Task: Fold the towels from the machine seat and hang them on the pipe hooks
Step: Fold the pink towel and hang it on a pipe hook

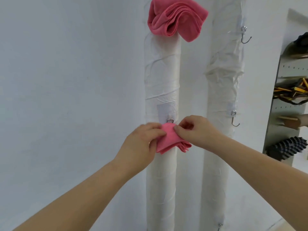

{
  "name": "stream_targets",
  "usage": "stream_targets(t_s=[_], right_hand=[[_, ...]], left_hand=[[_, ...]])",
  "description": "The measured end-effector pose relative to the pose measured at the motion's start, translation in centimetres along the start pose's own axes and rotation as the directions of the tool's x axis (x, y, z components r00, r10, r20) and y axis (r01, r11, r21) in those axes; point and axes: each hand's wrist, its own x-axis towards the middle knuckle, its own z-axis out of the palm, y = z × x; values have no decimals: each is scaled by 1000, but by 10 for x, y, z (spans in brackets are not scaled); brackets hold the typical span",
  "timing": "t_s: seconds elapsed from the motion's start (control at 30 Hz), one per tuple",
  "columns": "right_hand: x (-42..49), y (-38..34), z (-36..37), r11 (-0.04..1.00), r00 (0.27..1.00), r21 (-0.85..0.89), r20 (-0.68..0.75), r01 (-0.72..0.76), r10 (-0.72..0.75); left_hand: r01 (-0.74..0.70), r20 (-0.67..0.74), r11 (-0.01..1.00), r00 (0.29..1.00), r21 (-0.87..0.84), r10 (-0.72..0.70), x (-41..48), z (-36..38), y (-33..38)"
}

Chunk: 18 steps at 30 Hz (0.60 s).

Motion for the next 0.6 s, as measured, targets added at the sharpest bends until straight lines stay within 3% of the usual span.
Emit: stream_targets(t_s=[0.07, 0.13, 0.27, 0.4, 0.6], right_hand=[[-2, 2, 4, 995, 1000, 101, -22, 22, -20], [-5, 5, 8, 988, 998, 147, -21, 55, -52], [-14, 10, 10, 961, 997, 277, 76, -13, -8], [-22, 14, 13, 885, 991, 458, 136, -80, 19], [-41, 17, 38, 789, 998, 612, 48, -62, 41]], left_hand=[[31, 95, 999, 995, -17, -29, -2, -1, 4], [160, 169, 981, 976, -114, -139, -5, -3, 8], [353, 242, 886, 927, -299, -288, -14, 0, 9], [378, 247, 831, 922, -407, -299, -27, 12, 13], [327, 241, 893, 935, -308, -259, -39, 28, 21]])
